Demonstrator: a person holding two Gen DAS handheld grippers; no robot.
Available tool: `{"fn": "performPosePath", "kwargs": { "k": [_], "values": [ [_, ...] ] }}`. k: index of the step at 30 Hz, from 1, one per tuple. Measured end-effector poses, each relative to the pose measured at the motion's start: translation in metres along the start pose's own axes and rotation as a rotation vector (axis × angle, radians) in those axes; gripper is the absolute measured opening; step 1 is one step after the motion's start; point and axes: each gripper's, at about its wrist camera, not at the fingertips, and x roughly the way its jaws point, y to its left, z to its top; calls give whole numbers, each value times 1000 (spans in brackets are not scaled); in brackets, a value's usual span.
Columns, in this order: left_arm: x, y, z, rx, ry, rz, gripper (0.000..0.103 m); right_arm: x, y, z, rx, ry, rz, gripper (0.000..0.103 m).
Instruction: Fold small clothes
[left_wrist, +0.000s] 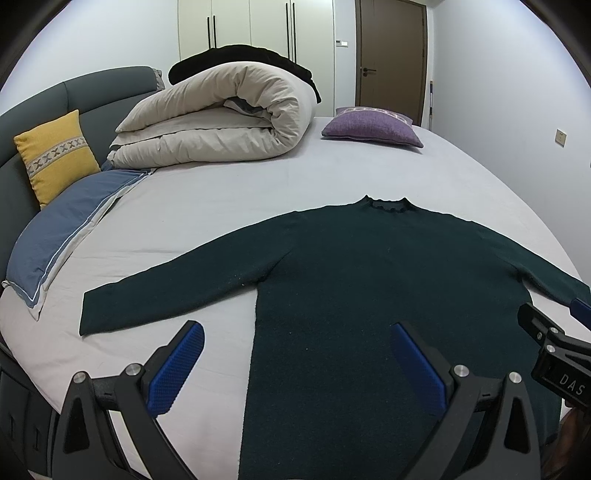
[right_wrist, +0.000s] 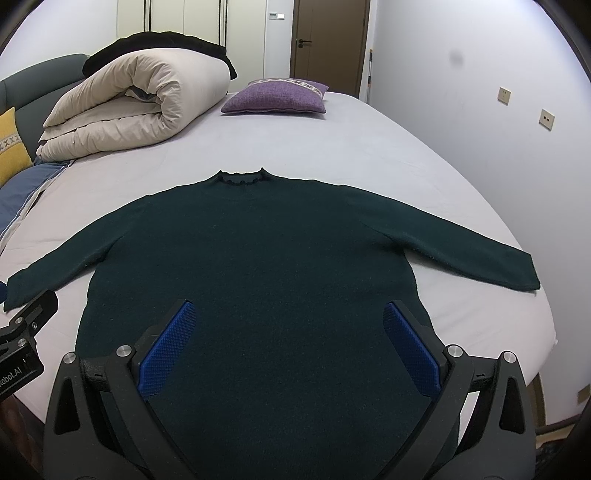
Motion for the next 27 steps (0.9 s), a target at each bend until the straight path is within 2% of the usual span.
{"fn": "performPosePath", "kwargs": {
  "k": [27],
  "values": [
    [-1,1,1,-2,0,0,103,0,2,0,2,5,-1,103]
  ]
}}
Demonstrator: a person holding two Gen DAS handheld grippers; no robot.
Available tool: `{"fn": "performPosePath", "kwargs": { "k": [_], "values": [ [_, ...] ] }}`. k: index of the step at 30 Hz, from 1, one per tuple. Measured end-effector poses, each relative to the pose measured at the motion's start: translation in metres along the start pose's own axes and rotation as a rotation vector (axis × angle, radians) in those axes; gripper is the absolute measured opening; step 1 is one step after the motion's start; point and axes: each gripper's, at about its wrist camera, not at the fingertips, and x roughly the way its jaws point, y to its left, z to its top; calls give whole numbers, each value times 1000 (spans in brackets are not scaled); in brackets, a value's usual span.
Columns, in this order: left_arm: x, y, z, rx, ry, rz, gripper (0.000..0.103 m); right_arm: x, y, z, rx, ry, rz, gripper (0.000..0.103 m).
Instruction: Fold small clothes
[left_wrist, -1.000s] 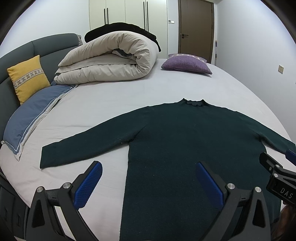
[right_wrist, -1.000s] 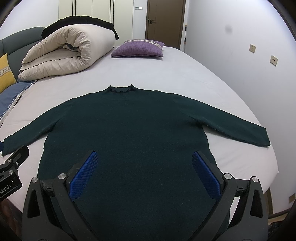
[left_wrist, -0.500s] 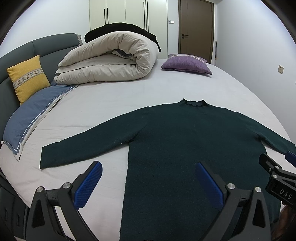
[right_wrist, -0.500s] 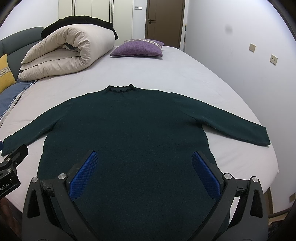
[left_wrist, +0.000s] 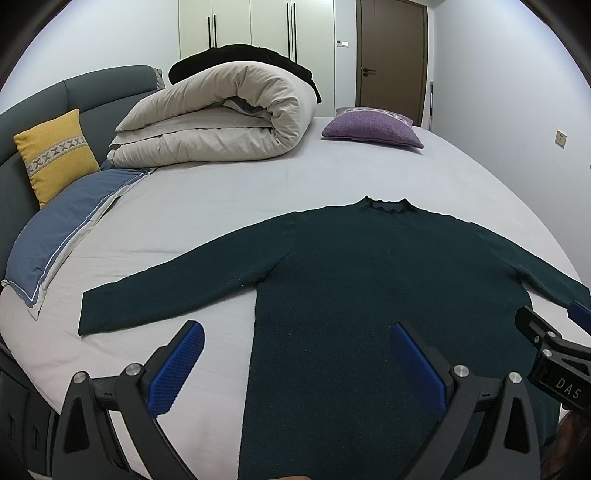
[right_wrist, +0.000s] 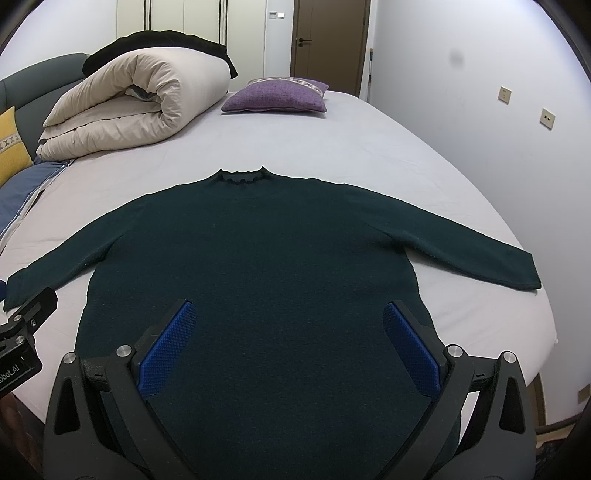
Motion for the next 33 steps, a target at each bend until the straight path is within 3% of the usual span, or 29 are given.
{"fn": "performPosePath", "kwargs": {
  "k": [22,25,30,33],
  "values": [
    [9,-3,-1,-7,17,-11,103,9,4,-1,-1,16,6,103],
    [13,-2,-2,-39,24,-72,103,13,0,-1,10,21,15,103],
    [24,0,-3,-112,27,-153,103,28,-49,3,134,32,119,103],
    [36,-4,-3,-119,56,-158,103,45,-128,2,321,9,193,102]
  ]
}}
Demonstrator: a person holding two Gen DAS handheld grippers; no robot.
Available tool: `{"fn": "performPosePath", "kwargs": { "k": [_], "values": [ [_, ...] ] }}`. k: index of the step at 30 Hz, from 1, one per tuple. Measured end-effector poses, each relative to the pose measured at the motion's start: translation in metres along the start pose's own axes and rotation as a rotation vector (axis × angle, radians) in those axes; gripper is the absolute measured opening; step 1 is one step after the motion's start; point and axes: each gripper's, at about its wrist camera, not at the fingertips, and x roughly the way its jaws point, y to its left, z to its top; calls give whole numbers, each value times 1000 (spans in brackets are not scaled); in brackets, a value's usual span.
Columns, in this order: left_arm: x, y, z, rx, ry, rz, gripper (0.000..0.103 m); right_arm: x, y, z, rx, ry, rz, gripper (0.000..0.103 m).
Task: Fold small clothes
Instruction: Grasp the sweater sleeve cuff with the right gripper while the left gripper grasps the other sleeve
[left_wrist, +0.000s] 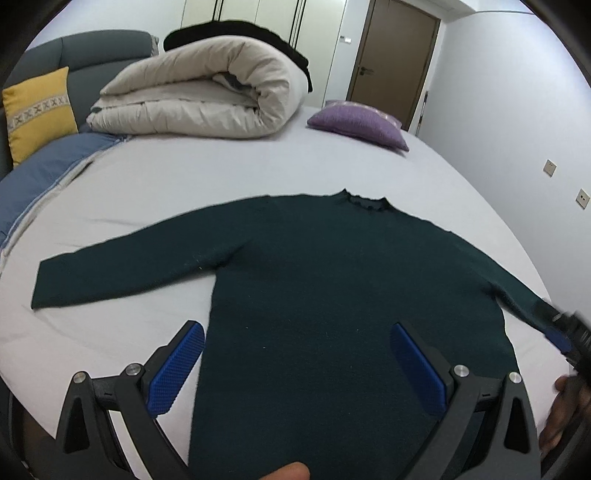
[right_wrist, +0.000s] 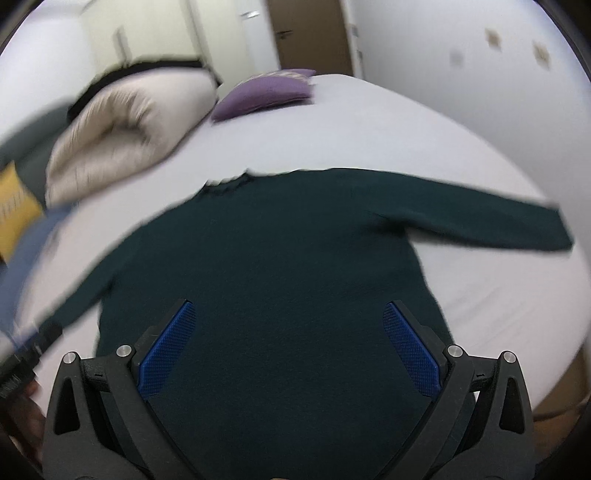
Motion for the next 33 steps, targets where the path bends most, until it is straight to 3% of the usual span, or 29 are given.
{"fn": "performPosePath", "kwargs": {
  "k": [2,4,6,8,10,12,15,17,19,21,23,25,30,33],
  "values": [
    [10,-4,1,10,19,-9,103,0,-61,14,133,-36,5,102],
    [18,-8,4,17,32,-37,103,3,-127,24,280,-55,-8,93],
    [26,-13,7,10,20,-66,103,6,-194,29,435,-66,-20,71],
    [35,-17,13,-5,19,-97,103,6,-262,28,594,-95,-42,60],
    [42,-22,18,-29,0,-135,103,6,-311,23,717,-122,-55,60],
    [46,-28,22,-35,-32,-125,103,7,-348,17,809,-138,-64,60],
    [63,-38,27,-19,38,-92,103,12,-383,17,871,-177,-34,57],
    [79,-41,30,-45,109,-141,103,18,-392,26,868,-194,-34,57],
    [84,-42,31,-62,116,-162,103,28,-400,37,863,-206,-29,50],
    [86,-44,32,-64,115,-176,103,39,-406,45,868,-188,-39,24],
    [91,-43,33,-82,129,-235,102,44,-412,56,854,-176,-67,7],
    [96,-41,34,-106,136,-276,99,42,-402,74,789,-187,-104,7],
    [107,-29,41,-177,165,-346,89,41,-313,137,528,-200,-115,6],
    [104,-18,43,-213,154,-387,89,61,-222,174,286,-174,-69,6]
  ]
}}
